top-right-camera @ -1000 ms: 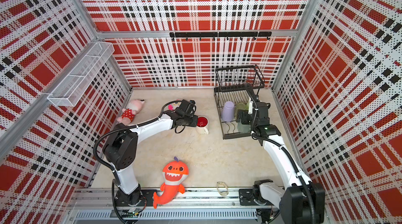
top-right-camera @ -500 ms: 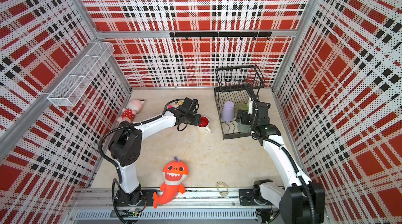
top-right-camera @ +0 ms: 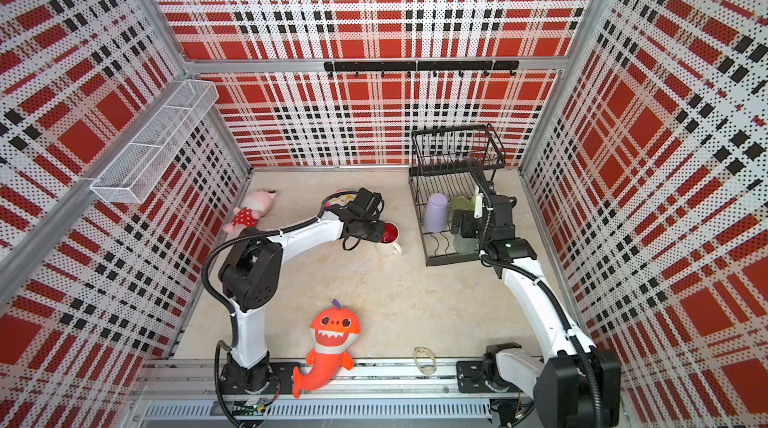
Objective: Load cups into a dish rack
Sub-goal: Pick up the cup from the center of the table.
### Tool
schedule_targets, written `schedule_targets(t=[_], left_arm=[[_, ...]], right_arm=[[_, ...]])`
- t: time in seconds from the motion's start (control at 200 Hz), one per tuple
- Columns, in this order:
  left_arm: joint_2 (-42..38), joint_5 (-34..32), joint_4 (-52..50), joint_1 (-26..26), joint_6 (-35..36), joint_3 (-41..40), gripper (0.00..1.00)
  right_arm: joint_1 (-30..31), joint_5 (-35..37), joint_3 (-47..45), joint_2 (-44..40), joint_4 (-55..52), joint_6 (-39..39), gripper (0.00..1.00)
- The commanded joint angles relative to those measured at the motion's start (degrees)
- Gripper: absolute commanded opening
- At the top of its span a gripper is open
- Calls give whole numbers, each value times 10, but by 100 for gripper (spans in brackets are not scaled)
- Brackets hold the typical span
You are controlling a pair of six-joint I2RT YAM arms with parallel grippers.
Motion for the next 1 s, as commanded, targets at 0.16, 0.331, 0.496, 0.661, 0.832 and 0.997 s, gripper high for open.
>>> schedule_targets(t=[0.16, 0.331, 0.496, 0.661, 0.832, 0.997], left_arm=[[-14, -14, -7, 2, 9, 15, 5], [-74, 49, 46, 14, 8, -12, 0], [-131, 147, 117, 22, 6, -41, 0], [-185, 246, 213, 35, -6, -88, 0], [-234, 326, 370, 64, -76, -171, 0], [-261, 325, 499, 81, -114, -236, 0]], right_arm=[[-4, -3, 3, -16, -1, -5, 100], [-4, -37, 12, -13, -5, 2, 100], [-4, -157, 22, -4, 3, 8, 100], [-4, -251, 26, -2, 20, 27, 100], [-4, -325, 24, -11, 37, 45, 100], [-4, -390, 22, -19, 58, 84, 100]])
